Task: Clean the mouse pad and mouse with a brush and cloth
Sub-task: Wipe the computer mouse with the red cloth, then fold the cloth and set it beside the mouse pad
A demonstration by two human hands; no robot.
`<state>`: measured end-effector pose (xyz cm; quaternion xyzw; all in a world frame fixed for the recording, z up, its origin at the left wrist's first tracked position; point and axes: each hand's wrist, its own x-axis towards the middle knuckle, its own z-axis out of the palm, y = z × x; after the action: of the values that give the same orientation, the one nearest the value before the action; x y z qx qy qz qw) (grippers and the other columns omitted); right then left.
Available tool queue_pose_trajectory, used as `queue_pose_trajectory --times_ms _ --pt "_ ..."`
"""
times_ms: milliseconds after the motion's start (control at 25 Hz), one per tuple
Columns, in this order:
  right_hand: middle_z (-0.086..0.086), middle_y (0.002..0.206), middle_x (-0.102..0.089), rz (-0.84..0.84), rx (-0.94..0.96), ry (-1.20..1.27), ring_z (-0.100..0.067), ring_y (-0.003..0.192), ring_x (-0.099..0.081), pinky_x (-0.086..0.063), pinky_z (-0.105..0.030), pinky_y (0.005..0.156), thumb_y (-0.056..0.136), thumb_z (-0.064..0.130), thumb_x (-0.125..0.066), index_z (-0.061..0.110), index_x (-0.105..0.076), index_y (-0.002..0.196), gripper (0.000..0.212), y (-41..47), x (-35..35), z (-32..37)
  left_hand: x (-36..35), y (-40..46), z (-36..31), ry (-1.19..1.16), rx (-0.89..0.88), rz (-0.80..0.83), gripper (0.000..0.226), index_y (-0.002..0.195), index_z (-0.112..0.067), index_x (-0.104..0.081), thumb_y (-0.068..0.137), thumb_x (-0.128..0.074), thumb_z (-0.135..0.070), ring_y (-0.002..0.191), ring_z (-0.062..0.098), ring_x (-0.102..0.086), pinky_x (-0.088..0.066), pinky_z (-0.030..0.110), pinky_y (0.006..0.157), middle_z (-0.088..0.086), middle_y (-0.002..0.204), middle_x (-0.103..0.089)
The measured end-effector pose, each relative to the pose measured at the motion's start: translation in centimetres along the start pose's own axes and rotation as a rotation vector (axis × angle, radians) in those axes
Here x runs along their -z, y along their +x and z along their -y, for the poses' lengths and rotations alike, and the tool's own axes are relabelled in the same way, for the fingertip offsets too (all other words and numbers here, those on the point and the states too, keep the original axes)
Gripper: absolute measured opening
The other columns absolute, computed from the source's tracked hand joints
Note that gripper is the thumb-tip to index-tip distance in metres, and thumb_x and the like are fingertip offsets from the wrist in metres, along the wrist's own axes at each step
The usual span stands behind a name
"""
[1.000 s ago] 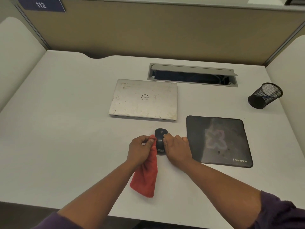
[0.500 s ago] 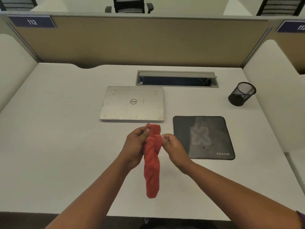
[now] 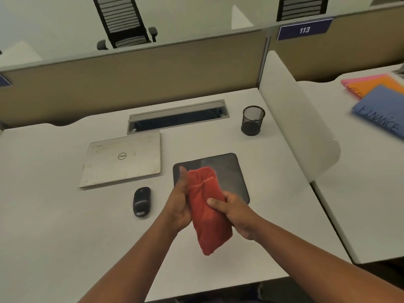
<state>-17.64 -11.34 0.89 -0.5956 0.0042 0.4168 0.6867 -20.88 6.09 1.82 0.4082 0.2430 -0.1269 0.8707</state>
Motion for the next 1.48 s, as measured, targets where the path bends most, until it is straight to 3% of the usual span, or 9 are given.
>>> queue_pose_trajectory --times_ms 160,480,600,720,800,1000,1160,1280,1480 --pt "-0.007 0.113 -0.073 -0.090 0.061 0.081 -0.024 0.103 -0.070 -0.058 -0.037 0.084 0.089 0.034 -0.073 0.015 -0.062 0.121 0.039 -1.2 6.3 1.7 -4.5 2.3 3.7 0.348 0.102 -0.020 0.062 0.127 -0.011 -0.068 0.078 -0.083 -0.047 0.117 0.031 -0.067 -0.054 0.050 0.098 0.014 0.125 -0.070" --pt "-0.008 0.124 -0.068 0.037 0.093 0.286 -0.032 0.113 -0.065 -0.054 -0.051 0.093 0.079 0.014 -0.078 0.022 -0.055 0.133 0.059 -2.4 14.4 3.2 -11.3 6.1 6.8 0.299 0.098 -0.093 0.040 0.136 -0.015 -0.056 0.100 -0.063 -0.030 0.114 0.029 -0.068 -0.058 0.043 0.084 0.009 0.125 -0.071" --pt "0.004 0.113 -0.068 -0.289 0.221 -0.085 -0.020 0.099 -0.068 -0.059 -0.037 0.080 0.082 0.011 -0.071 0.026 -0.051 0.137 0.060 -2.1 15.0 4.0 -12.7 7.4 6.5 0.577 0.000 -0.140 0.063 0.144 -0.027 -0.046 0.090 -0.071 -0.048 0.117 0.014 -0.063 -0.054 0.033 0.084 -0.008 0.133 -0.062" --pt "0.013 0.100 -0.057 -0.495 0.392 -0.720 -0.008 0.087 -0.061 -0.051 -0.020 0.070 0.083 0.023 -0.066 0.039 -0.045 0.138 0.061 -1.8 16.3 4.7 -15.4 9.7 5.9 0.518 0.056 0.003 0.069 0.139 -0.037 -0.052 0.080 -0.072 -0.066 0.121 0.015 -0.061 -0.050 0.034 0.095 -0.009 0.136 -0.062" --pt "0.018 0.094 -0.049 -0.420 0.444 -0.910 -0.007 0.080 -0.059 -0.049 -0.018 0.063 0.081 0.039 -0.063 0.044 -0.045 0.129 0.052 -1.7 16.6 4.7 -16.9 11.5 6.2 0.383 0.074 0.030 0.046 0.128 -0.033 -0.062 0.088 -0.069 -0.055 0.109 0.020 -0.070 -0.057 0.035 0.085 -0.002 0.124 -0.071" --pt "0.013 0.131 -0.044 -0.609 0.433 -1.063 -0.011 0.114 -0.048 -0.047 -0.037 0.094 0.077 0.066 -0.055 0.035 -0.048 0.136 0.067 -1.2 18.3 3.0 -16.4 15.1 7.4 0.070 0.135 -0.049 0.027 0.130 -0.014 -0.058 0.104 -0.049 -0.016 0.106 0.033 -0.072 -0.060 0.046 0.081 0.015 0.117 -0.073" --pt "0.013 0.144 -0.040 -0.541 0.202 -0.515 -0.008 0.124 -0.048 -0.045 -0.037 0.100 0.079 0.069 -0.061 0.037 -0.031 0.148 0.082 -0.8 20.0 3.1 -15.7 16.3 7.6 -0.011 0.241 -0.033 0.034 0.133 -0.012 -0.058 0.104 -0.051 -0.028 0.112 0.034 -0.069 -0.057 0.050 0.090 0.017 0.123 -0.071" --pt "0.006 0.123 -0.066 -0.371 -0.016 -0.011 -0.015 0.104 -0.068 -0.056 -0.037 0.082 0.083 0.051 -0.071 0.026 -0.048 0.137 0.064 -0.1 21.4 3.6 -15.3 16.6 7.5 -0.006 0.305 -0.073 0.042 0.131 -0.008 -0.061 0.104 -0.052 -0.038 0.111 0.034 -0.069 -0.058 0.048 0.088 0.018 0.123 -0.071" --pt "0.005 0.108 -0.074 -0.397 0.029 -0.039 -0.015 0.095 -0.072 -0.060 -0.039 0.082 0.091 0.015 -0.065 0.027 -0.064 0.118 0.030 1.5 22.8 2.7 -15.6 17.5 7.9 0.307 0.176 -0.138 0.036 0.136 -0.020 -0.053 0.102 -0.059 -0.031 0.106 0.025 -0.071 -0.059 0.044 0.081 0.007 0.124 -0.071"
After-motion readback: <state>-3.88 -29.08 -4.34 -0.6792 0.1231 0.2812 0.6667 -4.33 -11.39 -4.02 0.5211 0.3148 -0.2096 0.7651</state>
